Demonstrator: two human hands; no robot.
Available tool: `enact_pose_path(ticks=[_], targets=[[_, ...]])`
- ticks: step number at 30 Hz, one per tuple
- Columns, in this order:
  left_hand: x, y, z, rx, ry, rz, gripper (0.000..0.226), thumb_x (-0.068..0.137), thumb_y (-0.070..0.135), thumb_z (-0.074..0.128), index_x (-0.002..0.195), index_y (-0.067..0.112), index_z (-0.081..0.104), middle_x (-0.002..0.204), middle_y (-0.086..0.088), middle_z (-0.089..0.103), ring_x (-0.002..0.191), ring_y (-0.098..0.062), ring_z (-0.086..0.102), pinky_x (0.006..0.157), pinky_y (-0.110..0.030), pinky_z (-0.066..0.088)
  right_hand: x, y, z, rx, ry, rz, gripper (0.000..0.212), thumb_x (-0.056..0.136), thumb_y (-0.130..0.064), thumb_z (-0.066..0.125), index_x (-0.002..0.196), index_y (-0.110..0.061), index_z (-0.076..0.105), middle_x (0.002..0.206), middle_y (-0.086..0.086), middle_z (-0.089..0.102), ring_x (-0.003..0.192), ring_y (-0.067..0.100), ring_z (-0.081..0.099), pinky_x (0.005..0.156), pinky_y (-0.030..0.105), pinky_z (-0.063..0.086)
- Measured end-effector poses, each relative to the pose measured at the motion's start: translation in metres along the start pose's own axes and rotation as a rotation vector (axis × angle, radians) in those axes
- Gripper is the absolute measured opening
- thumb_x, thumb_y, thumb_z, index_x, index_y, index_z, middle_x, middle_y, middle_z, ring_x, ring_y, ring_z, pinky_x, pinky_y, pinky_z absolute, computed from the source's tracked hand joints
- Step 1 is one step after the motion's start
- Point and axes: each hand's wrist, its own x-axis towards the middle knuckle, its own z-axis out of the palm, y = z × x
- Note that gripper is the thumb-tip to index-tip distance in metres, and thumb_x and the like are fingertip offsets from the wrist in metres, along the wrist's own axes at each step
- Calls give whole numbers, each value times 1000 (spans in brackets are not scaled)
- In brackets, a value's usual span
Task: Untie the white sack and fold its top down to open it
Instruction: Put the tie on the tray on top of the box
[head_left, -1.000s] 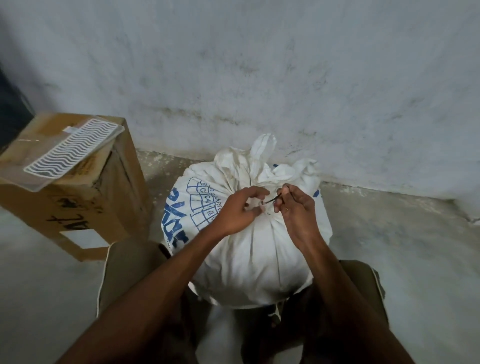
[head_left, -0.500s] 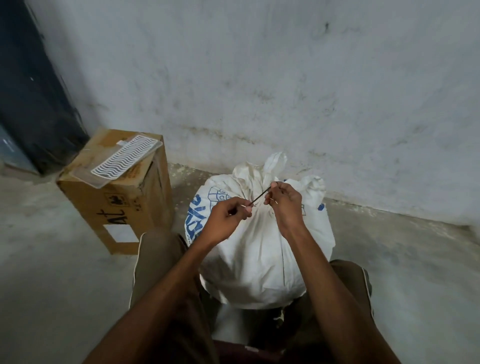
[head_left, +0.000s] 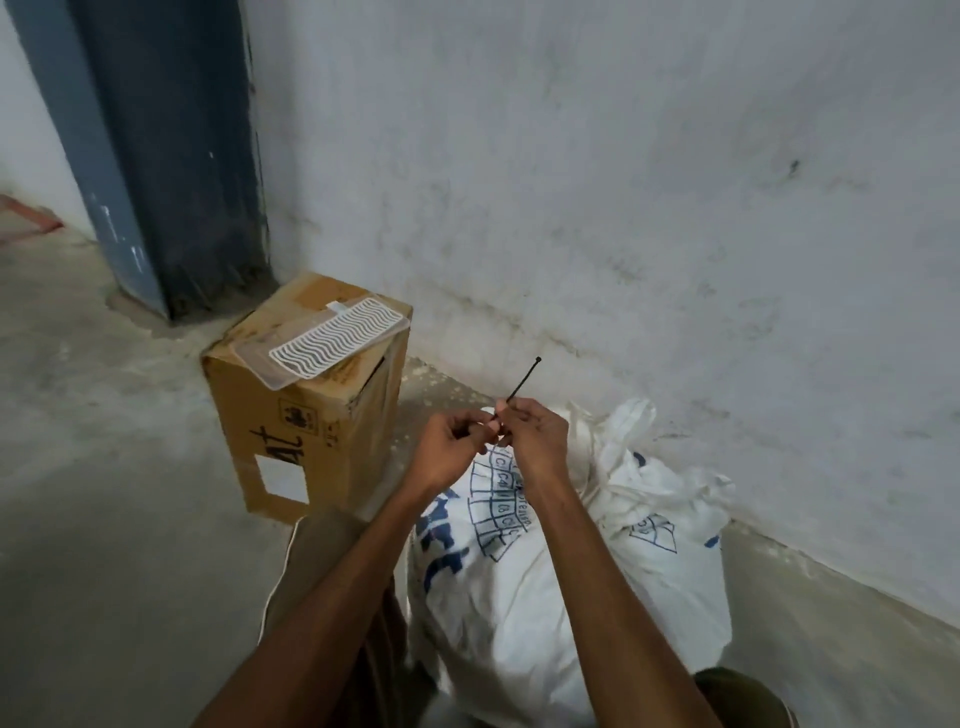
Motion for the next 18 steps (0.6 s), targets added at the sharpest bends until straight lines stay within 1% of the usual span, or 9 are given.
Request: enact_pose_path(ticks=[3,5,6,8,9,12,14,16,18], targets=[[33,2,-25,110,68,51,11,90,23,70,90,14,77,81,-3,76,72,-13,70,71,-31,55,33,-3,32,-37,-22,5,7,89,-8,74,92,-1,73,72,11,72,57,16,60,54,27,50],[50,6,-50,304,89,99,9,90,26,69,90,20,76,82,7,75,73,-4,69,68,-24,53,52,-3,58,-20,-64,37,8,89,-9,75,93,-3,74,74,12,72,61,18,62,56,27,52],[57,10,-63,408,97,131,11,92,23,67,95,18,77,85,7,75,75,-1,67,69,-22,52,61,-2,71,-13,-84,54,8,89,-10,75,94,-4,75,75,12,72,63,18,62,57,27,53],[71,16,-92,553,112,165,19,93,21,65,107,16,77,95,2,76,80,-5,68,75,-26,56,79,0,100,-19,-116,90,12,89,-14,76,97,-4,75,76,12,73,62,15,63,59,25,55],[77,18,-107,602,136,168,20,93,20,65,108,17,77,97,1,77,81,-8,68,76,-28,58,88,0,116,-27,-125,112,14,90,-16,75,97,-4,76,76,11,73,61,15,63,59,24,55],[97,21,-152,734,239,167,18,89,17,67,103,17,79,97,1,77,79,-9,67,76,-29,57,108,2,165,30,-152,184,14,88,-9,76,96,3,74,73,14,70,60,19,61,56,27,55],[109,25,-176,811,286,167,16,89,15,68,101,15,79,97,1,77,77,-8,66,75,-27,56,118,1,195,63,-179,215,11,86,-4,76,89,5,72,73,16,68,60,20,60,53,26,54],[120,28,-194,901,320,163,16,89,13,67,100,13,78,95,-1,76,75,-9,61,69,-25,50,129,3,222,41,-186,239,9,84,-4,78,80,-1,71,74,15,70,61,20,63,51,26,53],[130,25,-206,987,347,150,16,89,13,65,99,13,78,92,-4,73,74,-13,59,66,-28,47,140,8,244,-26,-160,249,10,79,-7,82,75,-7,72,80,16,75,65,22,69,57,31,59]])
